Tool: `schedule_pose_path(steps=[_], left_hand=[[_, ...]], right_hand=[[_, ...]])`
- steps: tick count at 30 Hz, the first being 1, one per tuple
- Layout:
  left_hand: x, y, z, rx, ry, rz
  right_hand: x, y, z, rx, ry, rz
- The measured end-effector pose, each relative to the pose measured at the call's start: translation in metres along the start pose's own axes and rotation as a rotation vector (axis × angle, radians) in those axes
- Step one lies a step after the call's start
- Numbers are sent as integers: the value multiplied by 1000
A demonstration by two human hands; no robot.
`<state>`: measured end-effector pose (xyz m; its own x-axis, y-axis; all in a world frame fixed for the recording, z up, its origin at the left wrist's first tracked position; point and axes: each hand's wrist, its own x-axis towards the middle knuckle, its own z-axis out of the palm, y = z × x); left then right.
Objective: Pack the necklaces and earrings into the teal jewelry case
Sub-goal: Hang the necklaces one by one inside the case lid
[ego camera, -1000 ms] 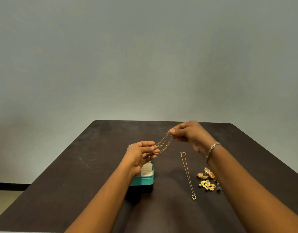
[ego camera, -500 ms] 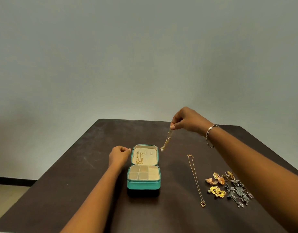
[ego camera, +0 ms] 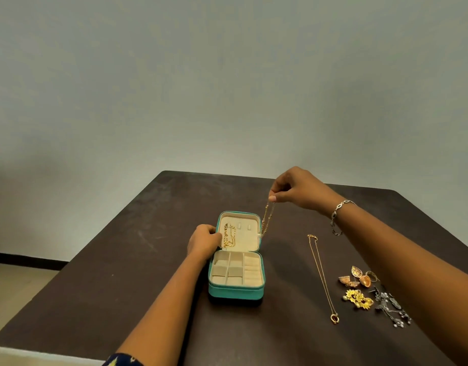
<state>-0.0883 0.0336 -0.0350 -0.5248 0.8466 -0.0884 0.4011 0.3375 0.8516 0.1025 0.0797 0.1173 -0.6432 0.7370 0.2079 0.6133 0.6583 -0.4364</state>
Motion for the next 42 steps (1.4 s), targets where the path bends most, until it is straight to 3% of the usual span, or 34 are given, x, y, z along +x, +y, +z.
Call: schedule_pose_path(steps=[10, 22, 28, 35, 42], left_hand=[[-16, -19, 8, -214, 42, 261], [-21, -18, 9, -261, 65, 334], [-21, -18, 9, -284, 63, 337], [-20, -19, 10, -307, 62, 350], [-20, -19, 9, -354, 48, 373]], right_hand=[[8, -12, 22, 21, 1, -67], [18, -11, 64, -94, -29, -68], [24, -3, 78, -223, 66, -109], [22, 10, 96, -489, 282, -346], [23, 18, 107, -619, 352, -411]])
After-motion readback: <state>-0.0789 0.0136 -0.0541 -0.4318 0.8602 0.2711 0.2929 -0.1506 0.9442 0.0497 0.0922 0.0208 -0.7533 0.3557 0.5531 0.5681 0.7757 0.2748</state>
